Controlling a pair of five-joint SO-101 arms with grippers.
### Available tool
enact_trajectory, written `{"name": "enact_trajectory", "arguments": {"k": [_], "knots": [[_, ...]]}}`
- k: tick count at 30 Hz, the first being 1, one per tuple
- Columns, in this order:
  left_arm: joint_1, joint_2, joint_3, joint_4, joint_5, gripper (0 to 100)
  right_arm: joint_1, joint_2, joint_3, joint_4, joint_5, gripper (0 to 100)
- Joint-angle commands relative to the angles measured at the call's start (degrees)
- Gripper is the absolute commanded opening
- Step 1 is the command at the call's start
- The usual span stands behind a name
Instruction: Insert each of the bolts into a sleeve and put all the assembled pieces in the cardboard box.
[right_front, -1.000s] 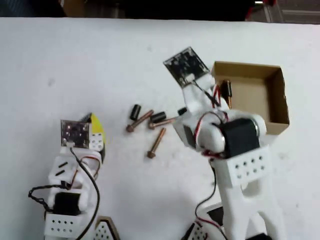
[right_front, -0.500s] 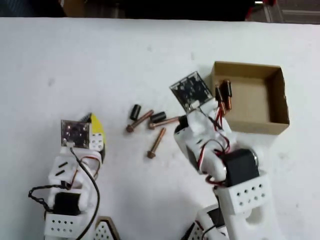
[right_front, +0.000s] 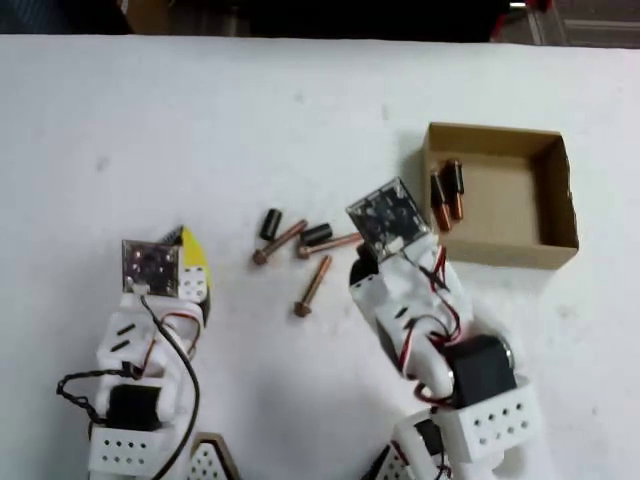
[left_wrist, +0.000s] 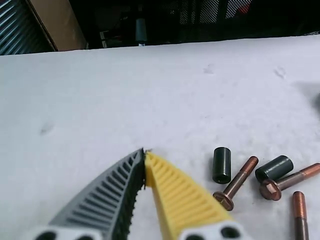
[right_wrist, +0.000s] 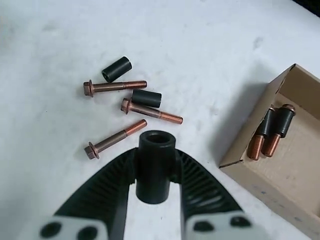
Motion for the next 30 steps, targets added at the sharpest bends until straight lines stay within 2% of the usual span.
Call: {"name": "enact_trajectory", "arguments": {"k": [1,18,25,30], "knots": [[-0.13,-0.75,-0.18,-1.14,-0.62,2,0.13,-4.18,0.62,-1.54,-0.26,1.7],[-0.13,-0.75,-0.18,-1.14,-0.62,2,0.57,-21.14,8.79,-1.54,-0.18,1.7],[-0.13,-0.75,-0.18,-1.14,-0.62,2,9.89,-24.40,9.23,-1.54,-0.18,1.7],[-0.13,-0.75,-0.18,-1.14,-0.62,2,12.79,-25.98,9.32,-1.54,-0.18,1.7]]}}
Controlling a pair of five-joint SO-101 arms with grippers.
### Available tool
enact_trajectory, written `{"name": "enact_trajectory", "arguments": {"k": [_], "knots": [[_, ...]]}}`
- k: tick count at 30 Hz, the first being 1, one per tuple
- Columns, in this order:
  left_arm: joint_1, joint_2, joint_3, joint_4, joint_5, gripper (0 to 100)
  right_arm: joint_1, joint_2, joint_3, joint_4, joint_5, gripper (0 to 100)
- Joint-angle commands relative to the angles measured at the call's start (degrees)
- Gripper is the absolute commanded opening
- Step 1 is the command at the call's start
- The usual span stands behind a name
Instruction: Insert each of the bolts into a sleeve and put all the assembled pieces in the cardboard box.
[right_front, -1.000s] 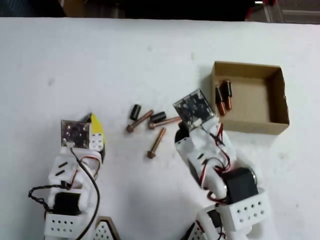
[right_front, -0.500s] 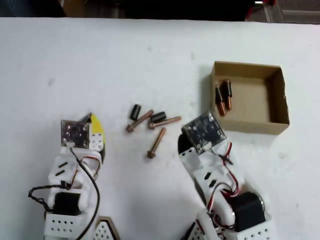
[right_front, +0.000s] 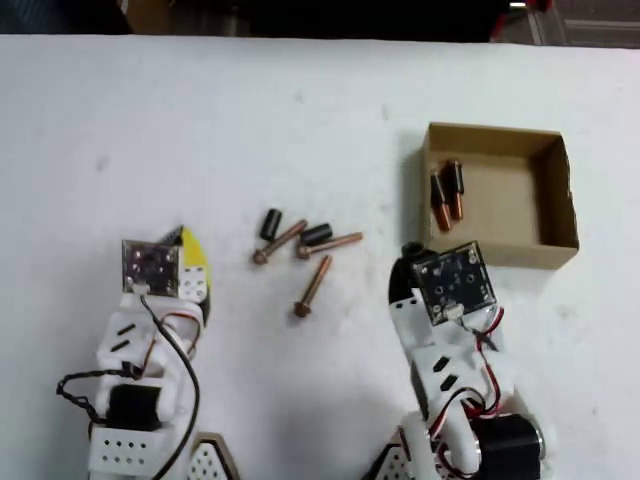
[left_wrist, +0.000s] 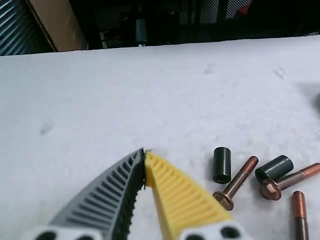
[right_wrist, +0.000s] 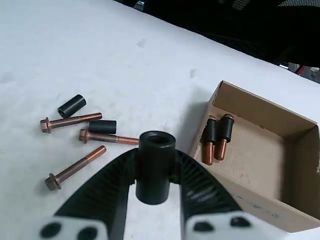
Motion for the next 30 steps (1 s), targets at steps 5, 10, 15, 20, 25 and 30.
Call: {"name": "enact_trajectory", "arguments": {"k": [5,10,15,20,25,30], "knots": [[-0.13,-0.75,-0.18,-1.05,-0.62,2,6.02,-2.68,1.05,-1.54,-0.18,1.7],[-0.13,-0.75,-0.18,-1.05,-0.62,2,8.13,-6.11,4.66,-1.71,-0.18,1.7],[-0.13,-0.75,-0.18,-1.05,-0.62,2,8.13,-11.12,9.14,-4.53,-0.18,1.7],[-0.13,-0.75,-0.18,-1.05,-0.62,2,8.13,-11.12,12.84,-7.08,-0.18,1.7],[-0.13,-0.75,-0.18,-1.05,-0.62,2,8.13,-11.12,16.00,-9.63,-0.26,1.7],[-0.13,-0.75,-0.18,-1.05,-0.62,2,8.04,-11.12,18.90,-11.21,-0.62,1.7]]}}
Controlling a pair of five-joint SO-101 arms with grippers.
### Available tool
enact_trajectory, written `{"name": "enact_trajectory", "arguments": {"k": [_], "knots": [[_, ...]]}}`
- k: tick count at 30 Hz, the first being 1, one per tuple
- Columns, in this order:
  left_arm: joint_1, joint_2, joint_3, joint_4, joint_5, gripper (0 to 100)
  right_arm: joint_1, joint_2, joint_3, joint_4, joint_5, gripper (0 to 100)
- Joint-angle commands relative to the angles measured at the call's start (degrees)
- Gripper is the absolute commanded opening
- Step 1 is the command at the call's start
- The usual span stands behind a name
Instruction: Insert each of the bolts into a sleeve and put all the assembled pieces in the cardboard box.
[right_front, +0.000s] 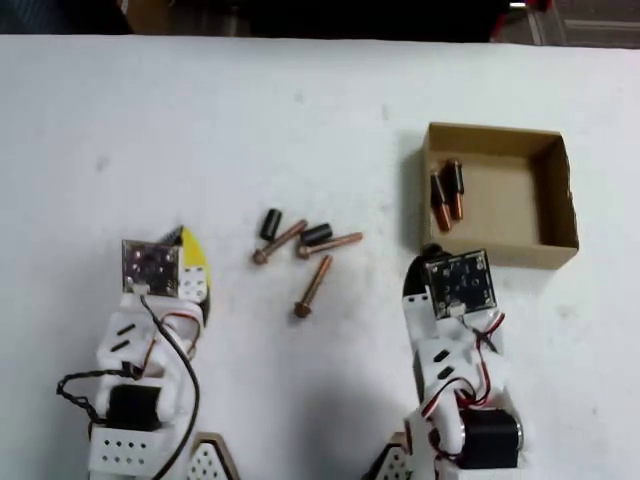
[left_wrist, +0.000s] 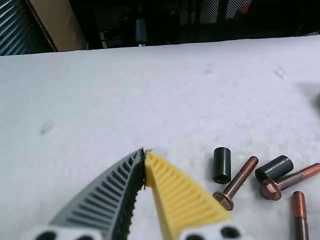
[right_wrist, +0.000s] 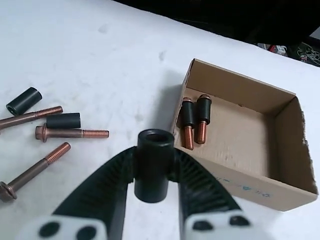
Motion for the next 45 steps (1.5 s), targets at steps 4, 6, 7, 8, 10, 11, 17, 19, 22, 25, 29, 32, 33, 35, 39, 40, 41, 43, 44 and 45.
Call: {"name": "enact_trajectory", "arguments": {"k": [4,6,7,8,10,11,17,19,22,25,29,32,33,35,39,40,41,43,44,45], "knots": [[-0.13,-0.75,-0.18,-1.05,-0.62,2,0.40,-0.48,3.87,-5.05,-0.79,1.7],[-0.13,-0.75,-0.18,-1.05,-0.62,2,0.40,-0.48,5.98,-7.43,-0.79,1.7],[-0.13,-0.75,-0.18,-1.05,-0.62,2,0.40,-0.48,6.95,-8.57,-0.79,1.7],[-0.13,-0.75,-0.18,-1.05,-0.62,2,0.40,-0.48,7.82,-9.54,-0.79,1.7],[-0.13,-0.75,-0.18,-1.05,-0.62,2,0.40,-0.48,9.32,-11.12,-0.79,1.7],[-0.13,-0.75,-0.18,-1.05,-0.62,2,0.40,-0.48,10.02,-11.65,-0.79,1.7],[0.04,-0.75,-0.18,-1.05,-0.62,2,-3.03,-0.48,13.89,-13.23,-0.79,1.7],[1.54,-0.75,-0.18,-0.97,-3.08,2,-4.88,-0.48,14.86,-13.23,-0.79,1.7],[5.32,-0.75,-0.18,0.79,-7.21,2,-6.02,-0.48,16.18,-13.23,-0.79,1.7],[8.13,-0.75,-0.18,2.02,-9.67,2,-5.76,-0.48,16.70,-13.23,-0.79,1.7],[9.63,-0.75,-0.18,3.16,-12.48,2,-5.67,-0.48,16.70,-13.23,-0.79,1.7],[10.86,-0.75,-0.26,3.43,-16.44,2,-5.58,-0.48,17.14,-13.23,-0.79,1.7],[10.86,-0.75,-0.53,3.43,-17.85,2,-5.58,-0.48,17.23,-13.23,-0.79,1.7],[10.51,-0.75,-0.62,3.43,-19.25,2,-5.58,-0.48,17.32,-13.23,-0.79,1.7],[10.33,-0.75,-3.34,5.80,-19.43,2,-5.58,-0.48,17.32,-13.23,-0.79,1.7],[10.33,-0.75,-5.19,7.74,-19.52,2,-5.58,-0.48,17.32,-13.23,-0.79,1.7],[10.33,-0.75,-7.21,9.76,-19.52,2,-5.58,-0.48,17.32,-13.23,-0.79,1.7],[10.33,-0.75,-10.37,12.66,-19.52,2,-5.58,-0.48,17.41,-13.23,-0.79,1.7],[10.33,-0.75,-11.43,13.54,-19.52,2,-5.58,-0.48,17.58,-13.23,-0.79,1.7],[10.33,-0.75,-12.40,14.07,-19.60,2,-5.58,-0.48,17.93,-13.23,-0.79,1.7]]}}
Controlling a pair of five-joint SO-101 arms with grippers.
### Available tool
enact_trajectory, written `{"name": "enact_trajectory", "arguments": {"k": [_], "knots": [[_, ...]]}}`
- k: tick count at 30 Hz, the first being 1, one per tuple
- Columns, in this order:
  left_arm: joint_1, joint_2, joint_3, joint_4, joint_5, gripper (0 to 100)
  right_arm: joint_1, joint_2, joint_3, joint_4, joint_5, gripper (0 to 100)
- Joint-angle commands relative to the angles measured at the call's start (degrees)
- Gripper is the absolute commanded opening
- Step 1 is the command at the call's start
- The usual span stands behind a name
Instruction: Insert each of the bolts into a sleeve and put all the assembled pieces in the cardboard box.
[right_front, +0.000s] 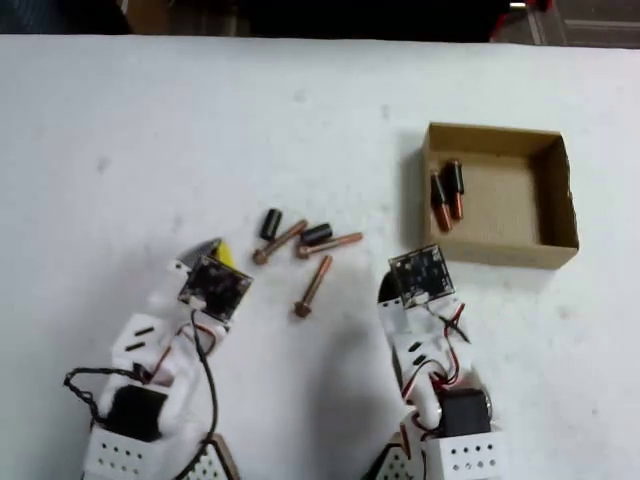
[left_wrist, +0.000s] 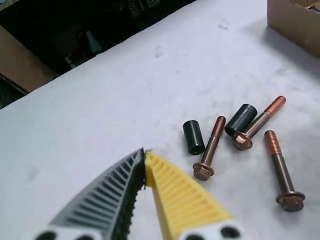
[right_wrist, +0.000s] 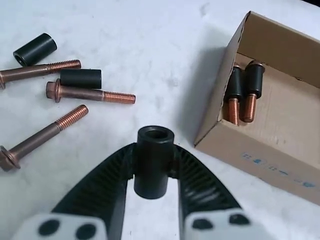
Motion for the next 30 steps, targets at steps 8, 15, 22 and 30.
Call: {"name": "enact_trajectory", "arguments": {"k": [8,15,22,30], "knots": [[0.48,-0.66,-6.59,3.69,-6.77,2,-0.40,-0.57,0.26,-1.54,-0.53,1.7],[0.48,-0.66,-6.77,3.34,-6.77,2,-0.40,-0.57,0.26,-1.54,-0.44,1.7],[0.48,-0.66,-10.64,5.01,-6.51,2,-0.48,-0.57,0.26,-1.54,-0.35,1.7],[0.48,-0.66,-13.36,7.30,-6.68,2,-0.57,-0.57,0.26,-1.54,-0.26,1.7]]}}
